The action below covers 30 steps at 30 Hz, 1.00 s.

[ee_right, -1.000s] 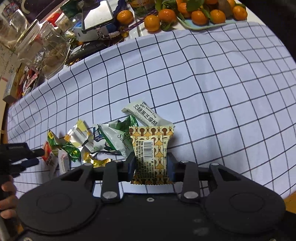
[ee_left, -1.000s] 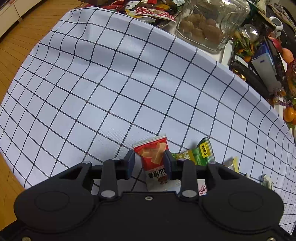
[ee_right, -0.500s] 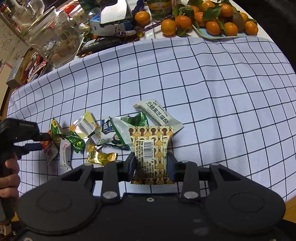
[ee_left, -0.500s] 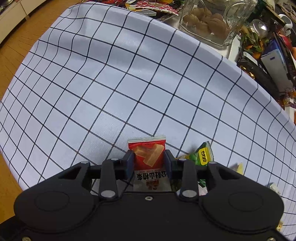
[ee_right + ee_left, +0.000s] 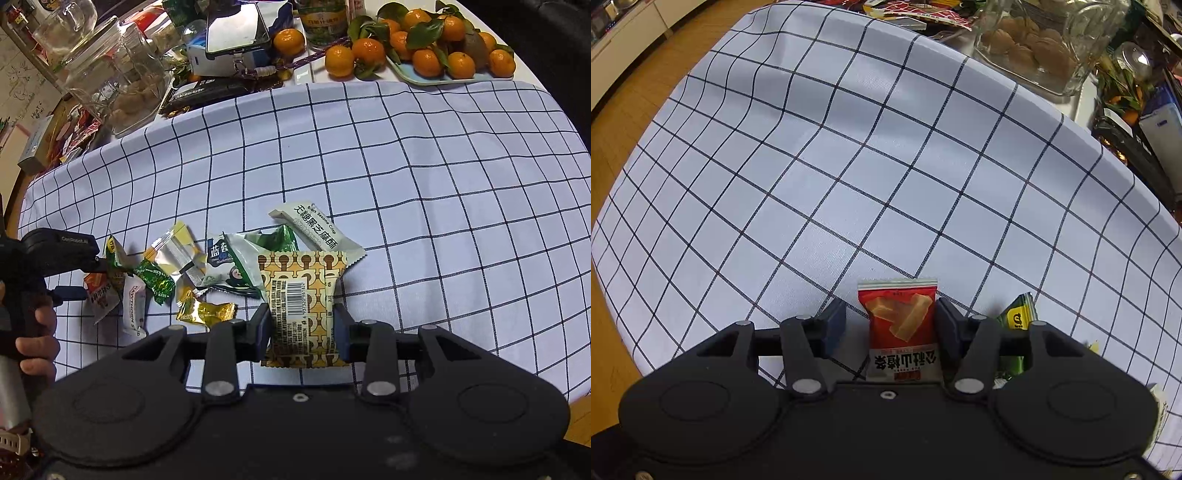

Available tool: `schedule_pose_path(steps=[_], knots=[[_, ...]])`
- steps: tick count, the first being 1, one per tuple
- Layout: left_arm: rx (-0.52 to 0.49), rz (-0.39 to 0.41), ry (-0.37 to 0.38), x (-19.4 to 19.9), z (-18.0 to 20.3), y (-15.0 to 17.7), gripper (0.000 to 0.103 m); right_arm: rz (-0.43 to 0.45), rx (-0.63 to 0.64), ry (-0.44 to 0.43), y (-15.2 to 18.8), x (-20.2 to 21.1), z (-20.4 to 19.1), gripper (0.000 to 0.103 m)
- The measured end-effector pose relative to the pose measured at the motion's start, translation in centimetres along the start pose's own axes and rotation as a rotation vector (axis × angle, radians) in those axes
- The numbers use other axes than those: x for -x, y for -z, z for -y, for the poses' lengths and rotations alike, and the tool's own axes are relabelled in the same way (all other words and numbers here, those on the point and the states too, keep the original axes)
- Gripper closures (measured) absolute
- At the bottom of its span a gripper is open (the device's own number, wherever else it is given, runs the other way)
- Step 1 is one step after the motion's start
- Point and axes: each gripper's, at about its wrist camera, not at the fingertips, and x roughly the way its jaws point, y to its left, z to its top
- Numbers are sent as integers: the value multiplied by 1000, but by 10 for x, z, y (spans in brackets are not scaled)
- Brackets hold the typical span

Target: Organize snacks

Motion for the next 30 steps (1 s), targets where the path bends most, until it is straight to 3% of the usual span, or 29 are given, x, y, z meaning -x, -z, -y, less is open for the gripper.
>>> schedule_pose_path(steps=[4,7,10,17,22,23,24,30], knots=[[6,-1,-5,0,0,-1,42,8,5,0,1,1,-3,65],[10,13,15,2,-1,2,51,7,14,-1,2,1,-4,65],[6,16,28,8,-4,5,53,8,25,0,2,0,-4,65],[7,2,174,29,-24,8,54,40,39,6,1,6,-2,65],[-78,33,274,55,-34,23,54,81,69,10,4,13,-5,65],[-98,42,285,61,-36,27,62,90,78,8,5,14,-6,65],[-121,49,297,66,-38,32,77,100,86,8,7,16,-6,65],[-156,88,334,87,-54,52,78,153,111,22,16,21,-6,65]])
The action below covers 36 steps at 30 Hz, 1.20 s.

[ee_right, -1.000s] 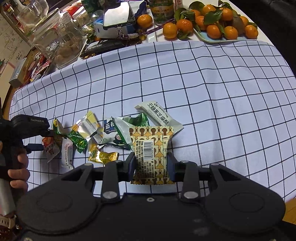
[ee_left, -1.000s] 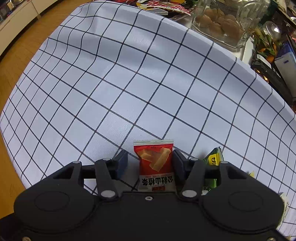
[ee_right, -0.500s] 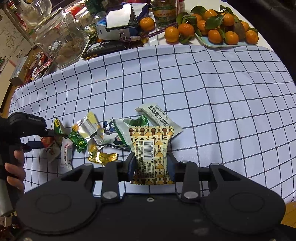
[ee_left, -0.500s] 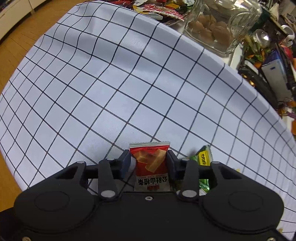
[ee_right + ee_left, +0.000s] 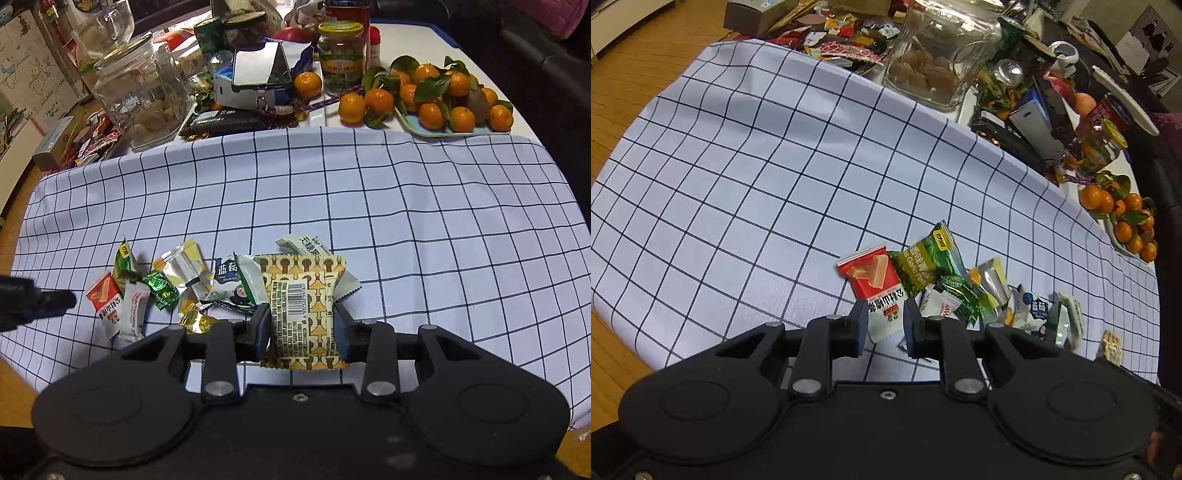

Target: Organize snacks

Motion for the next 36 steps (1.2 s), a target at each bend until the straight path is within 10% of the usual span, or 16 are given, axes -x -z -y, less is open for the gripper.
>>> schedule_pose_path(steps=[8,36], knots=[[28,26,-65,-8,-4,-12,62,26,-52,-6,5,2,0,65],[102,-49,-280,-71,28,-18,56,7,-39,-77,0,9,-1,65]])
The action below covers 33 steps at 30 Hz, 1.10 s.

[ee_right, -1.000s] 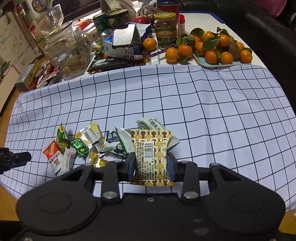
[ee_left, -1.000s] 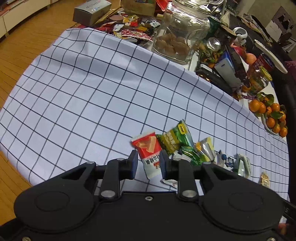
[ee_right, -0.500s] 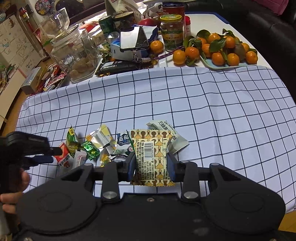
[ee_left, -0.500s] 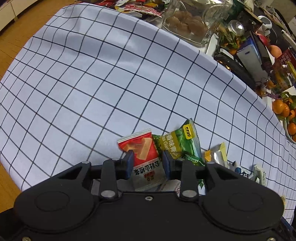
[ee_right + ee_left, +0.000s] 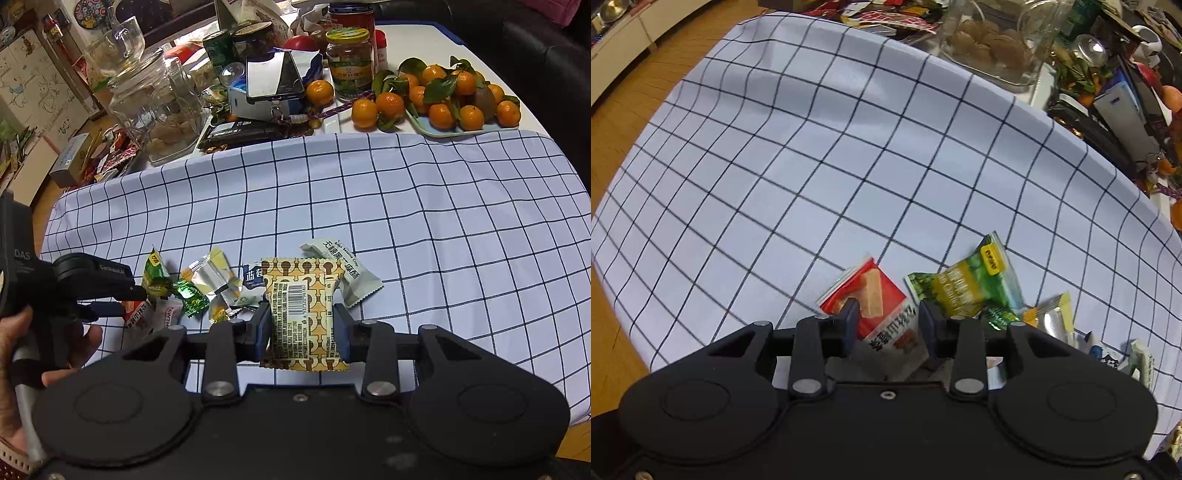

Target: Organize snacks

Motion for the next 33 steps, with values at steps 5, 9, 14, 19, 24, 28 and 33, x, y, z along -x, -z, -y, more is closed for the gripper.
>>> schedule_pose_path(steps=[5,9,14,19,24,28,33], knots=[[-13,-17,7,-2,1,-4,51,-11,-22,-15,-2,-1,0,65],[4,-31,24,-2,-6,-11,52,-17,-21,-33,-2,0,-3,65],[128,-59,-22,-7,-28,-15,52,-22,-16,-41,-1,1,-2,65],[245,-101,34,-9,-46,-7,51,-23,-22,-35,-2,0,0,65],[304,-60,-36,0,-55,1,53,-22,-25,-34,-1,-1,-2,65],[259,-79,-85,-6,-55,-2,53,-30,-17,-26,0,-4,-3,65],[214,-62,-35,-16,-48,-16,55,-33,-13,-32,-1,-5,-6,65]])
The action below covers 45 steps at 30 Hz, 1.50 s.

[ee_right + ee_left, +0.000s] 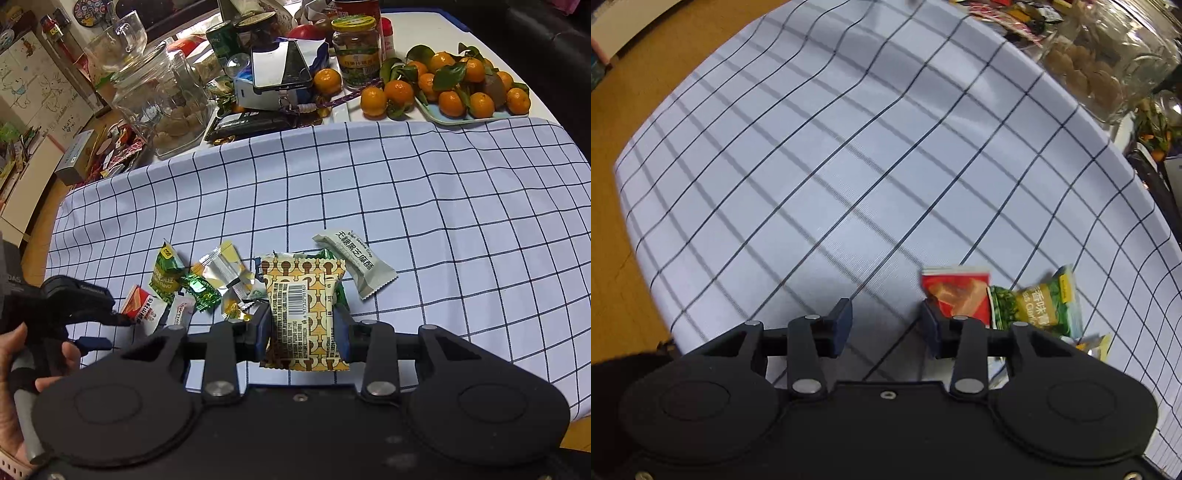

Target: Organize snacks

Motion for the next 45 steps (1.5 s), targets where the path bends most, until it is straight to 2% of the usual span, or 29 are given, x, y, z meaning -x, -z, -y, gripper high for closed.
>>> schedule_pose_path(steps=[4,6,8,12,14,16,23,26,31,34,39,41,42,45], knots=[[-80,87,-17,0,15,-17,54,-8,6,-4,1,-1,0,65],[-65,114,-38,6,14,-19,55,-10,10,-6,1,-1,0,65],[-54,127,0,15,12,-16,55,-9,13,-4,1,-1,2,65],[-212,99,119,28,26,2,53,-1,-9,0,-1,2,8,65],[-285,58,134,25,35,12,53,8,-16,2,-2,4,9,65],[-317,25,141,20,42,19,53,12,-17,4,-2,4,8,65],[-283,50,62,11,47,18,53,6,-2,0,1,3,3,65],[-279,37,42,4,48,17,53,2,-1,-2,2,3,3,65],[-268,37,40,1,47,19,52,6,-8,-6,-1,4,6,65],[-294,40,20,-1,52,23,52,4,-15,-4,-1,4,7,65],[-292,46,7,-4,52,19,48,3,-18,-5,0,5,6,65],[-278,47,17,-4,51,15,52,3,-15,-6,0,5,5,65],[-265,58,28,-4,50,14,60,3,-12,-6,1,5,4,64],[-234,71,40,-2,46,14,61,0,-4,-4,2,4,2,64]])
